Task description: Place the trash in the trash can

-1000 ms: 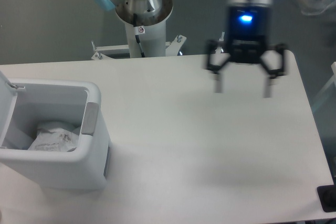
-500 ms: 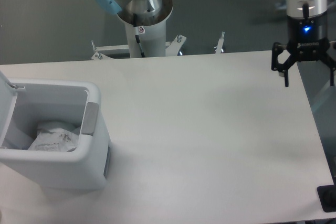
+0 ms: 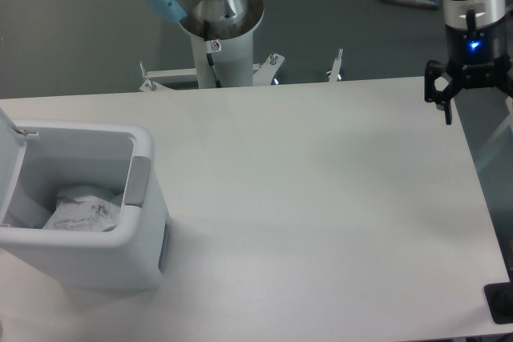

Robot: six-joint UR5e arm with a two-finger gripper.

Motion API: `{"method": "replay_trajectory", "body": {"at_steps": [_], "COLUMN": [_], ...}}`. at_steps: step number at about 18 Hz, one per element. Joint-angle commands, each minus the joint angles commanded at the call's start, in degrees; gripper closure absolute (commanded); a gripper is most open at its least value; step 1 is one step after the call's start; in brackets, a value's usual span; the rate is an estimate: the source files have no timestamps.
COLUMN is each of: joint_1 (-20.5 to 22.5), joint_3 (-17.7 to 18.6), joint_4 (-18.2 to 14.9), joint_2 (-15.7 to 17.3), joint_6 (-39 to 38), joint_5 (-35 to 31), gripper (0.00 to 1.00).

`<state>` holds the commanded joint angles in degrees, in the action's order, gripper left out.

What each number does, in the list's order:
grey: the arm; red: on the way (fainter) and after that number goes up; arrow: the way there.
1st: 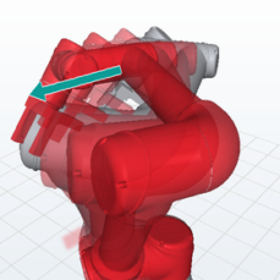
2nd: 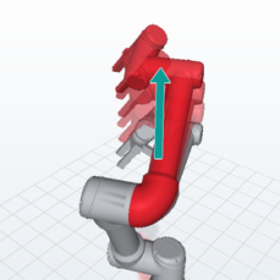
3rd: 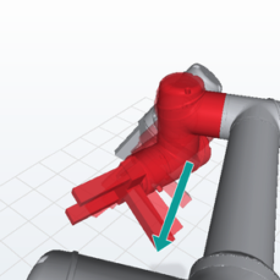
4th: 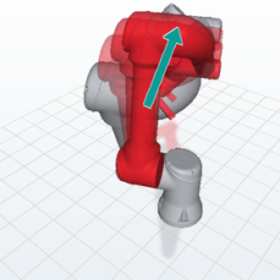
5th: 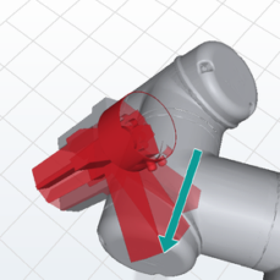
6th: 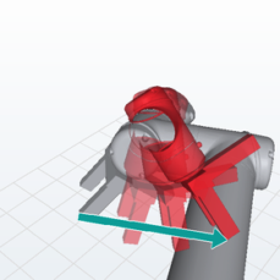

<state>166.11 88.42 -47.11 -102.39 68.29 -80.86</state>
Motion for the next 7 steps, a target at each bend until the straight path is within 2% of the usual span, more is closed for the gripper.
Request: {"method": "replay_trajectory", "body": {"at_steps": [7], "joint_1": [-0.17], "joint_3": [0.26], "joint_4": [-0.35], "joint_2": [0.18], "joint_6": [2.37], "joint_5": [-0.09], "gripper": [0.00]}}
